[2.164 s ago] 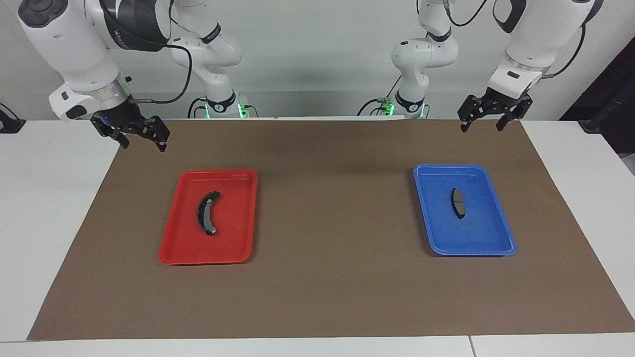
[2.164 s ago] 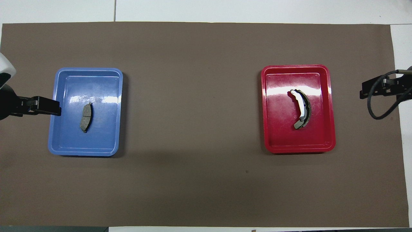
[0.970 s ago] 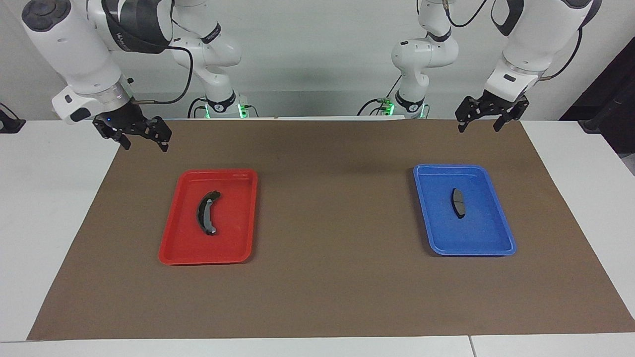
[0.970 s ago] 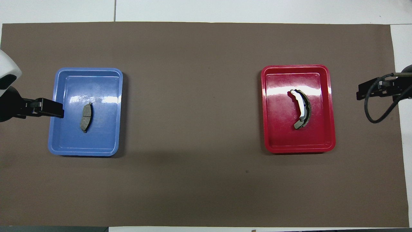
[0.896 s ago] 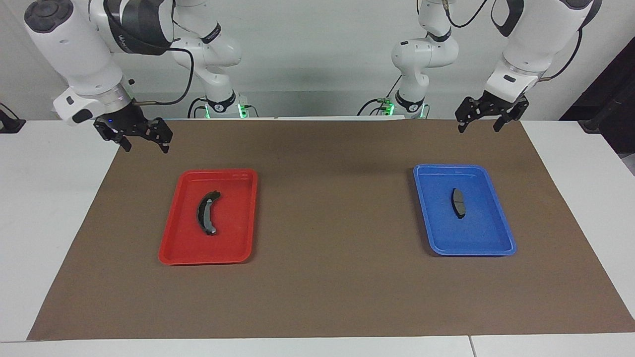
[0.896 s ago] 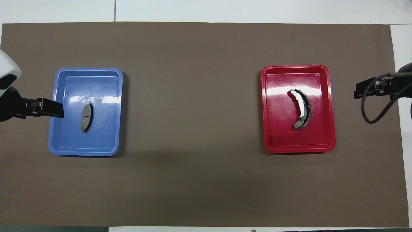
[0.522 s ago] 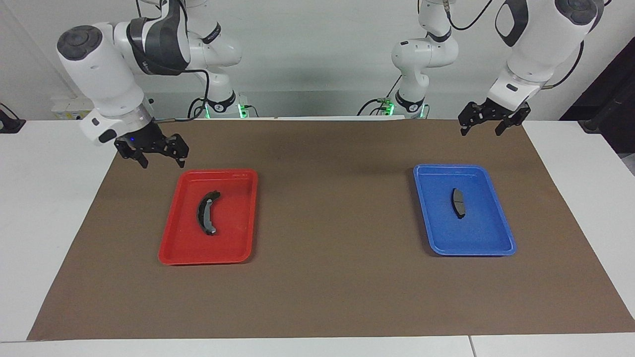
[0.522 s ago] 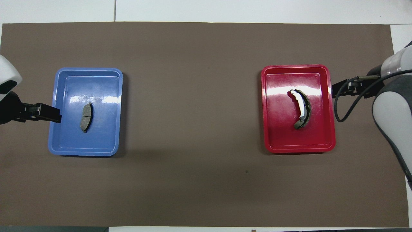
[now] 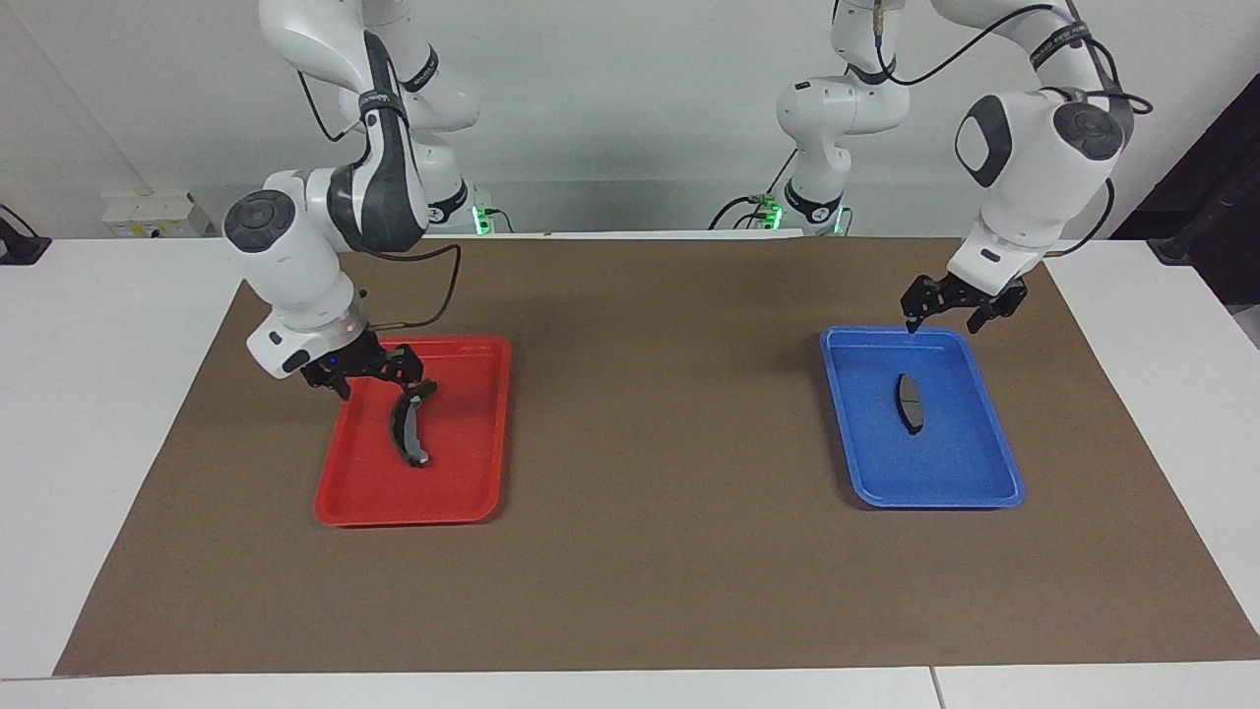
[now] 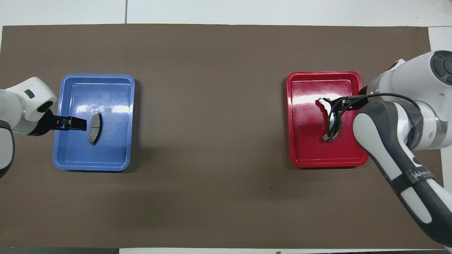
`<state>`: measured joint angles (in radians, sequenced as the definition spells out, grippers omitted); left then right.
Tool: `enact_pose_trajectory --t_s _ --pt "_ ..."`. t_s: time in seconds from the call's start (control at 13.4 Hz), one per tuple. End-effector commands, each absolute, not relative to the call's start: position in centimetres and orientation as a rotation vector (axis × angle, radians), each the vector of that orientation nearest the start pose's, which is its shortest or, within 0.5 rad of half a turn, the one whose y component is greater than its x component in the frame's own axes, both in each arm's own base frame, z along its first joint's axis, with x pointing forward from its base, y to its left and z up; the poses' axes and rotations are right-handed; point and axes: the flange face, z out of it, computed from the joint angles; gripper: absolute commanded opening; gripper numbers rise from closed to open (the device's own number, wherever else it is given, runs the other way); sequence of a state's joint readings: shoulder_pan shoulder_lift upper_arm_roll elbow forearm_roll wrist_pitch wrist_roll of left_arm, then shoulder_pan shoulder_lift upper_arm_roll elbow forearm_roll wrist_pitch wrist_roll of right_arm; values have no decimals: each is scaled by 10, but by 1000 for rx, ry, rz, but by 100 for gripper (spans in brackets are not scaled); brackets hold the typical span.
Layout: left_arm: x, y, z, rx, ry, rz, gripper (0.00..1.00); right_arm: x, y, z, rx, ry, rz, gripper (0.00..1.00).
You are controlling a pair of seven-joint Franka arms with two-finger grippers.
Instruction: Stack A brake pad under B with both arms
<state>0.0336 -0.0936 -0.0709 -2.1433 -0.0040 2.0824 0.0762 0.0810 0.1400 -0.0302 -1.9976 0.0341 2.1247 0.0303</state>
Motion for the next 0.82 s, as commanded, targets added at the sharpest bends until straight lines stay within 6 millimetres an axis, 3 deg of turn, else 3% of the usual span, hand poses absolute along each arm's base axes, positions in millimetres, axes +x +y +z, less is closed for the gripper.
enact_pose_trajectory --t_s 0.0,0.15,0.37,0.75 --pt "509 -17 395 -3113 216 -183 97 577 30 368 -3106 15 30 97" --pt "513 -14 364 -3107 252 -234 97 578 30 347 -3109 17 54 91" --pt "520 -10 334 -3105 284 -251 96 582 30 328 -3110 -17 70 86" --pt "526 4 303 -3107 265 -239 95 583 23 310 -3110 -57 98 76"
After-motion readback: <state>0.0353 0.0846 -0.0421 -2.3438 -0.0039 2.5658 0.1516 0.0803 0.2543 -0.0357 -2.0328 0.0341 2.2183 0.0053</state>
